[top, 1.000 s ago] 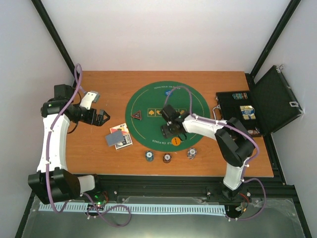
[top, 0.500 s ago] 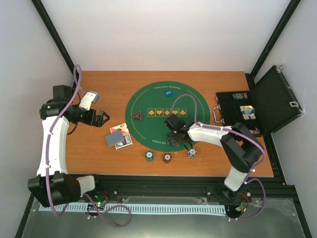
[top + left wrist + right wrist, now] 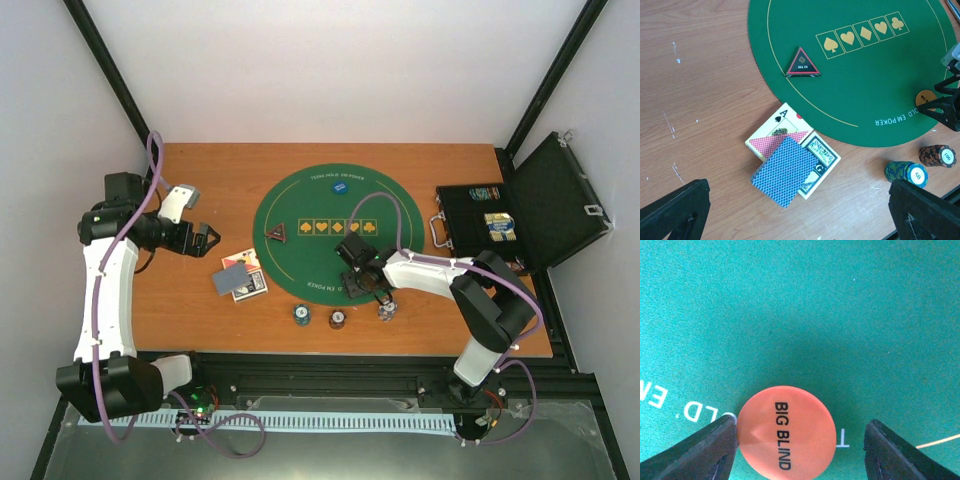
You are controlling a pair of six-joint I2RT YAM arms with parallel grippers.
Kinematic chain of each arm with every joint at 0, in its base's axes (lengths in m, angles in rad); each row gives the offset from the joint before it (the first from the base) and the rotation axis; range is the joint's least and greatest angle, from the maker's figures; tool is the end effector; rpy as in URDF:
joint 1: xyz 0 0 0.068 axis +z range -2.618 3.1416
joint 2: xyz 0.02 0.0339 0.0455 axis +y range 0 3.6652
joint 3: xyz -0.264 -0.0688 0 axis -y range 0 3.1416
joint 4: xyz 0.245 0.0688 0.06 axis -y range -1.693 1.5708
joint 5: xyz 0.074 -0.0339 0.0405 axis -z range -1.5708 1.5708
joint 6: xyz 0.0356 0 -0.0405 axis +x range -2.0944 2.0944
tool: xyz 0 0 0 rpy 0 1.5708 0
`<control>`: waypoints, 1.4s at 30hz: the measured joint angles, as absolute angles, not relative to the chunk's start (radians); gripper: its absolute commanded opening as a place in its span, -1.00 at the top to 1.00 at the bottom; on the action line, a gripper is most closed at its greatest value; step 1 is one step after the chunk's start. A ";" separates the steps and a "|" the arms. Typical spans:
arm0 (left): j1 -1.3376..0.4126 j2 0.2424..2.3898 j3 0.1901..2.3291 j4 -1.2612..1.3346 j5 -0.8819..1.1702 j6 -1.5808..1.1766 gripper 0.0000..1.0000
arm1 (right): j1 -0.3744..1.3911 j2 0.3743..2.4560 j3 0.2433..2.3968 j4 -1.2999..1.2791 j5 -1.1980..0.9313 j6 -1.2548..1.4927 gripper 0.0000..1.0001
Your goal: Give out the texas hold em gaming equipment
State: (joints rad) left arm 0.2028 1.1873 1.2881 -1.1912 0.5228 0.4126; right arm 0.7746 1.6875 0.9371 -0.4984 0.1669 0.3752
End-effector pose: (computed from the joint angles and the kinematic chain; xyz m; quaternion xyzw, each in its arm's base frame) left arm 0.2067 0.0244 0.3497 0.1594 0.9267 -0.1696 0.2950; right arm 0.2224 0.2094 0.1490 -0.1820 0.9667 0.0178 0.1788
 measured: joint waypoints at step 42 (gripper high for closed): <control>0.203 1.191 1.306 -1.204 0.466 0.412 -1.00 | 0.715 1.640 1.089 -0.611 0.201 0.335 -0.68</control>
